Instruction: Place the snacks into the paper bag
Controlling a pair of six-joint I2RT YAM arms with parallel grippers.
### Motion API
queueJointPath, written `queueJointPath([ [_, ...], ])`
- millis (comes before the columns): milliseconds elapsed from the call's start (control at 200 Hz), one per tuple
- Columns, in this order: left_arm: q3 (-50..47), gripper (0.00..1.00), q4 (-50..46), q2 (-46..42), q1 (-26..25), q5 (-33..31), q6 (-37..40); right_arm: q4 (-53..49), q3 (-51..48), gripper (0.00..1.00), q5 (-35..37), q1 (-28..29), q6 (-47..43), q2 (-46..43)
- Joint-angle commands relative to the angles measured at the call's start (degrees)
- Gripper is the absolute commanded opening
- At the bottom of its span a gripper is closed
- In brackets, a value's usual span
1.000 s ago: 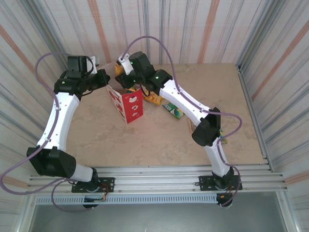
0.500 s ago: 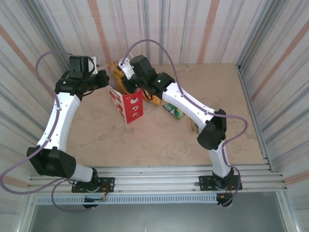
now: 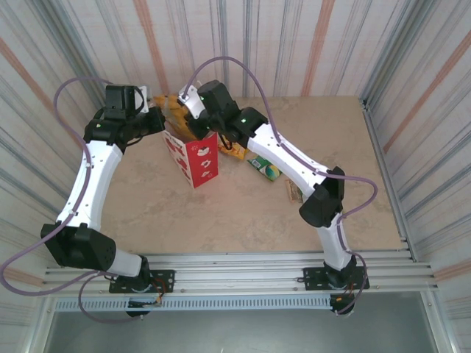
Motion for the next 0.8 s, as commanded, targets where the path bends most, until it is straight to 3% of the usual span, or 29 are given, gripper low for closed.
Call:
queueJointPath([
  [0,1.5,0.1,-0.5,-0.8,-0.1,0.0,1.5,-3.5,3.5,0.37,-2.7,-0.1,0.8,1.9],
  [160,1.8,0.2,-0.8,-1.0,-0.1,-0.6,1.4,-1.9,2.1,0.48,-5.2,-0.7,2.0,-1.0],
  [261,1.5,0.25,-0.8,-1.4,-0.1,-0.8,1.4,-1.2,0.7,0.49,-4.7,-0.9,2.2,-2.8],
  [371,1.8,0.4,-1.6,-1.5,-0.1,-0.7,1.1,-1.9,0.3,0.49,-3.9,-0.8,2.8,-4.1],
  [491,2.2,0.47,-2.5,-3.2,-0.1,-0.1,0.5,-2.3,-1.7,0.49,-4.4,-0.7,4.5,-6.7],
  [797,-0.8,0.54,-6.9,-11.3,-5.4,-1.8,1.0,1.9,-22.4,0.5,-5.1,-0.5,11.9,-22.8],
])
